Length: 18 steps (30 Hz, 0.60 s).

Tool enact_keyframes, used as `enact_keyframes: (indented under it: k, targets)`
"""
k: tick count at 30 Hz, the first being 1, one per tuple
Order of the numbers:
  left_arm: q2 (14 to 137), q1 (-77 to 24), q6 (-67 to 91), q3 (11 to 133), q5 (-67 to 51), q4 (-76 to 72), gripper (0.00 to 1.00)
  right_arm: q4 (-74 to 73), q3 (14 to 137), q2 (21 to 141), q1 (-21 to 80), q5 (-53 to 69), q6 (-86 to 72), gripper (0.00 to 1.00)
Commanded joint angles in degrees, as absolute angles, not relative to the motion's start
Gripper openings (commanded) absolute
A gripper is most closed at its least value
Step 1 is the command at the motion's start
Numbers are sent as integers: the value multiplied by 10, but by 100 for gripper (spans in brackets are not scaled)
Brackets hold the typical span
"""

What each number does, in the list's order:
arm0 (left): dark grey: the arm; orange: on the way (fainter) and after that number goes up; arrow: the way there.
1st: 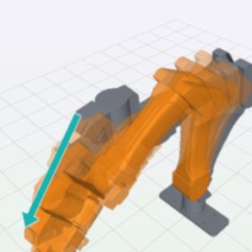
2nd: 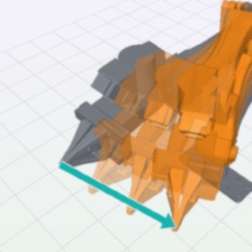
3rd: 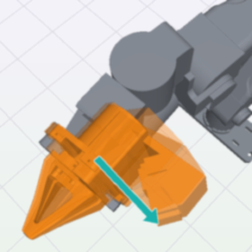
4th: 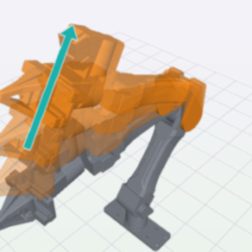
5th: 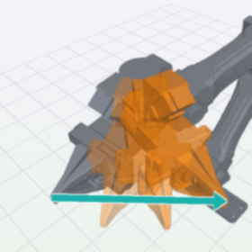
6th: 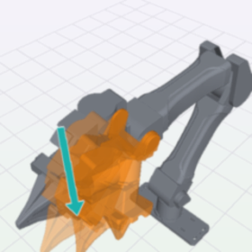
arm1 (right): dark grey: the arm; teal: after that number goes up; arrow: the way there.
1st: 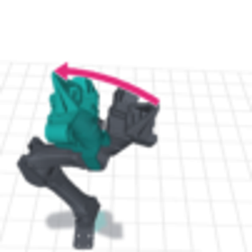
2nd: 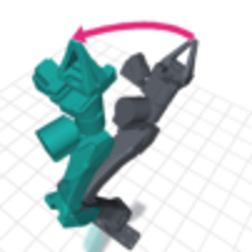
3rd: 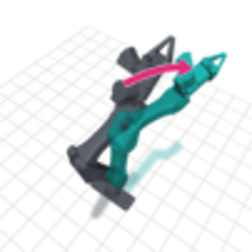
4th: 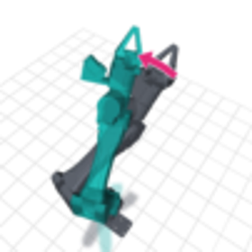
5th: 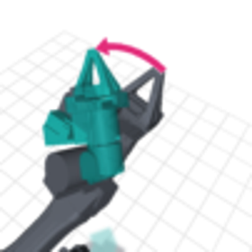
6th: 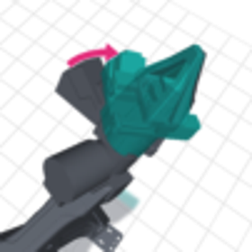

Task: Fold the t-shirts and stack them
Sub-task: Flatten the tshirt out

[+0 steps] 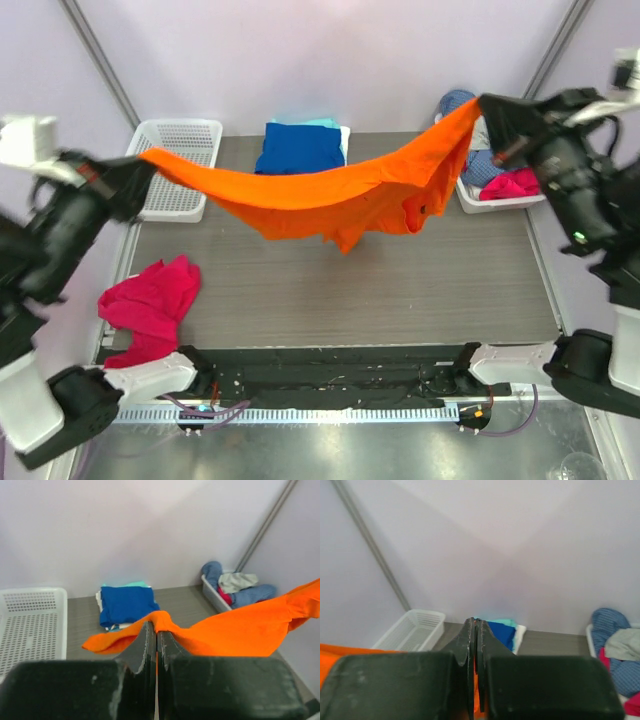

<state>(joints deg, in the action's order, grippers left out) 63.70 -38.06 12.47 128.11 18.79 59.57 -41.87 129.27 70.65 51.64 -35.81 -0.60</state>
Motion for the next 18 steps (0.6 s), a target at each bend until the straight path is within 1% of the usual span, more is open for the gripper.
enact_keyframes:
  k: [1, 7, 11, 14, 16, 17, 18]
  targets:
    - [554, -377, 178, 1253, 129, 592, 0, -421, 1284, 652, 519, -226, -68, 1]
    - [508, -367, 214, 1269, 77, 599, 0, -454, 1322, 629, 517, -160, -80, 1]
    - [509, -358, 221, 1267, 65, 583, 0, -438, 1329, 628, 518, -165, -69, 1]
    - [512, -358, 198, 1231, 85, 545, 0, -403, 1304, 626, 518, -208, -49, 1]
    - [516, -359, 174, 1168, 126, 505, 0, -377, 1262, 628, 519, -242, -27, 1]
    - [519, -359, 150, 1145, 135, 488, 0, -365, 1241, 629, 519, -294, -11, 1]
    - [524, -359, 140, 1120, 145, 447, 0, -339, 1194, 632, 519, -314, -3, 1]
